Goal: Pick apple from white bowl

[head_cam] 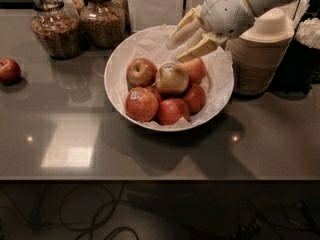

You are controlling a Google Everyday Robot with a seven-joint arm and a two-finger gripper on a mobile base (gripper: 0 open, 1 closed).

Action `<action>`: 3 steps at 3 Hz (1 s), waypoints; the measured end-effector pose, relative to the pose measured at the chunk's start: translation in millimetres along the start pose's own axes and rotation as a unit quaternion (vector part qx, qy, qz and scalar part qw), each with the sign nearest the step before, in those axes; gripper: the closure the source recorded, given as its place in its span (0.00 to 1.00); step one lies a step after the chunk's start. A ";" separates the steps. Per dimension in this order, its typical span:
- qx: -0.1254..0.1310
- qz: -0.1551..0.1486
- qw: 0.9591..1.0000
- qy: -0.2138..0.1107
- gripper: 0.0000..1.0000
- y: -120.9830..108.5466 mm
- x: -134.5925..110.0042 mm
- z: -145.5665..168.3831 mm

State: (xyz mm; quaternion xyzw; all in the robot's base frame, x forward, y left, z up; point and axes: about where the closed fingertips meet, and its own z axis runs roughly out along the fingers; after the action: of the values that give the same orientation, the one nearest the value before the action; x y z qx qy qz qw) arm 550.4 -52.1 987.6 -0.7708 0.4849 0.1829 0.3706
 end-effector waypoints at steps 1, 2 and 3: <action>-0.003 0.004 1.000 -0.004 0.77 3.0 2.4 5.0; -0.003 0.004 1.000 -0.004 0.58 2.9 2.4 5.0; -0.002 0.004 1.000 -0.004 0.35 3.0 2.4 5.0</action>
Offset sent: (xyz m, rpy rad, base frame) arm -0.0010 0.0014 -0.0054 0.0046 0.0098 0.0010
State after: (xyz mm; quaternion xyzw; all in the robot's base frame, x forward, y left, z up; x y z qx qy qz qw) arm 549.2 -50.5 981.6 -0.7691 0.4860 0.1885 0.3699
